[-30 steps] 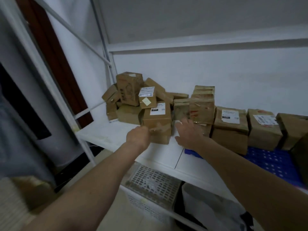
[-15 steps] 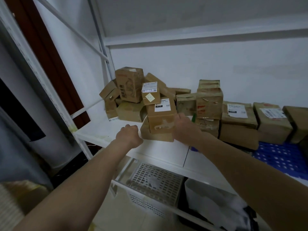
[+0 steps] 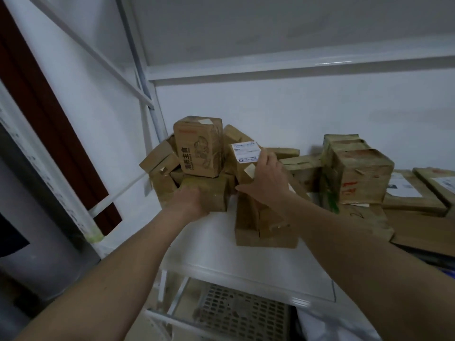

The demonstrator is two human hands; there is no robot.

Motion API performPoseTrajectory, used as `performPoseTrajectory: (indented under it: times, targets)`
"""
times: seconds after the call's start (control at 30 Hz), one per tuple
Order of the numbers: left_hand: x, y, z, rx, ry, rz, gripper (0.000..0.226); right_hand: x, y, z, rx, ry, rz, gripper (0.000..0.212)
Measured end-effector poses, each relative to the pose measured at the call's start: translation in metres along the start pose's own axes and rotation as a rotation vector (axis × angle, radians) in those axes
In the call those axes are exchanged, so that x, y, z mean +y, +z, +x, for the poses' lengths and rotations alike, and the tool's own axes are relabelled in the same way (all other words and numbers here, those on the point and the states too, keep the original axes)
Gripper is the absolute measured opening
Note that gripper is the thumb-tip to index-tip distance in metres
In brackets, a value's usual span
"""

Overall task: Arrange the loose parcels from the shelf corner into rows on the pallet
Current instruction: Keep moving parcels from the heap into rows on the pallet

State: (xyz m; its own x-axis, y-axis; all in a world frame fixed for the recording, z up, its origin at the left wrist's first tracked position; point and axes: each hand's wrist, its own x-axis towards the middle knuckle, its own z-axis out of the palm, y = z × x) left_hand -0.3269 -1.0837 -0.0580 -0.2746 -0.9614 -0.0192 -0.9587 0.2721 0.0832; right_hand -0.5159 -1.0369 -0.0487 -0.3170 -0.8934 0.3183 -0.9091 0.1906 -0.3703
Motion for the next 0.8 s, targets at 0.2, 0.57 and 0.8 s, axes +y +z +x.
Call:
performPoseTrajectory:
  times: [0.2, 0.57, 0.8]
  targets:
    - [-0.025, 0.006, 0.037, -0.035, 0.025, -0.06, 0.071, -0.018, 0.026, 0.029, 0.101, 0.168, -0.02, 0.126]
    - [-0.03, 0.004, 0.069, 0.1, 0.065, -0.037, 0.103, -0.015, 0.023, 0.058, 0.033, 0.266, 0.235, 0.116]
    - [0.015, -0.011, 0.074, 0.399, 0.32, -0.134, 0.124, -0.001, -0.016, 0.044, -0.073, 0.297, 0.793, 0.097]
